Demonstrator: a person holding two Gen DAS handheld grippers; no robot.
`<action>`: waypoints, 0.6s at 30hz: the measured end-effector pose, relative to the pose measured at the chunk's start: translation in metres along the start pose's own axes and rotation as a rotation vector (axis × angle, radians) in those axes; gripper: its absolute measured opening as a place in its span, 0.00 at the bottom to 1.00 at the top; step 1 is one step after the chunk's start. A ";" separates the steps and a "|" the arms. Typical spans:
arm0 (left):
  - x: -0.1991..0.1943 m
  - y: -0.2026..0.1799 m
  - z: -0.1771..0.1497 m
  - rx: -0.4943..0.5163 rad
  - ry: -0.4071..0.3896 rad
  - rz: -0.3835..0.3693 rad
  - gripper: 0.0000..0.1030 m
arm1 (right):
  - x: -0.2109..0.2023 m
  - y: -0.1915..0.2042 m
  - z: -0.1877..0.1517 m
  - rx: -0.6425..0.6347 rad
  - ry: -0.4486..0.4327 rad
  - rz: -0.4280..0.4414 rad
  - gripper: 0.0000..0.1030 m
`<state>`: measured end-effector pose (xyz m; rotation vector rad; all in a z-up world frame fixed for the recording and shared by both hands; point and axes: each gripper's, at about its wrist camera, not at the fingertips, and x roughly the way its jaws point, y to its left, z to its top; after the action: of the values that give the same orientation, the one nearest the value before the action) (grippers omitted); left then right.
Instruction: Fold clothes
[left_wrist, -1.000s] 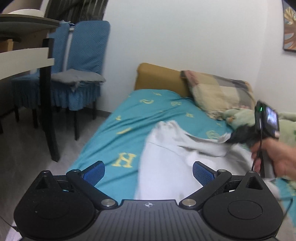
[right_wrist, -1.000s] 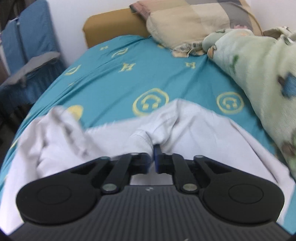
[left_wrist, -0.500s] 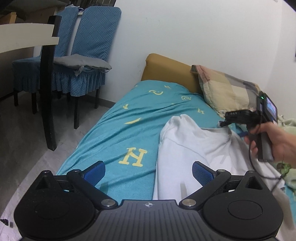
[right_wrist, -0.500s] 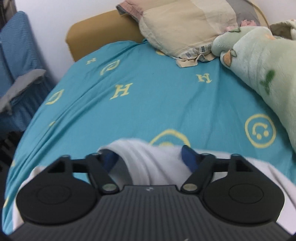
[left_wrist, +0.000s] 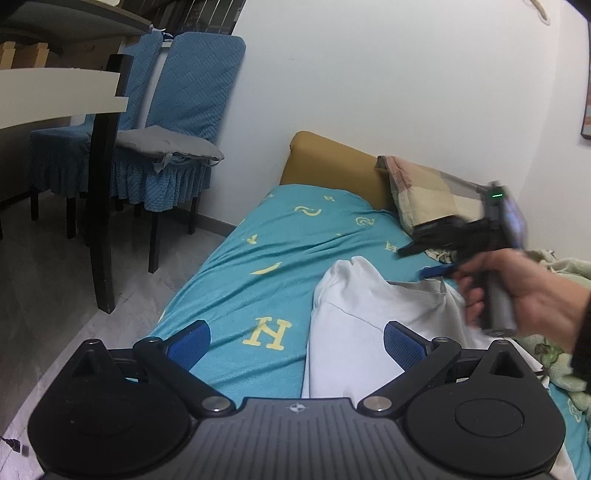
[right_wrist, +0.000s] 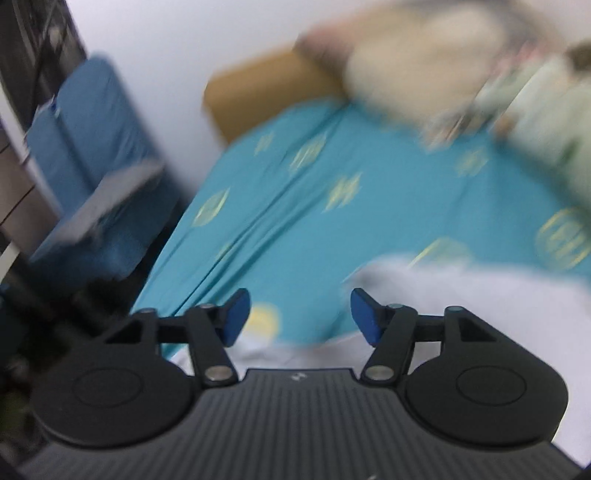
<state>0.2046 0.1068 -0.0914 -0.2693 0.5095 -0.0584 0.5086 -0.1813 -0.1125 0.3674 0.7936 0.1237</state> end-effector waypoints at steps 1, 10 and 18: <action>0.001 0.002 0.000 -0.002 0.001 0.001 0.98 | 0.014 0.007 -0.005 0.006 0.046 0.008 0.53; 0.014 0.020 -0.003 -0.031 0.013 0.011 0.96 | 0.061 0.029 0.000 0.074 -0.058 -0.033 0.03; 0.024 0.031 -0.005 -0.013 0.019 0.043 0.94 | 0.030 0.036 0.013 -0.019 -0.181 -0.036 0.07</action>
<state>0.2227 0.1323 -0.1148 -0.2703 0.5348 -0.0163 0.5400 -0.1444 -0.1114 0.3413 0.6199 0.0629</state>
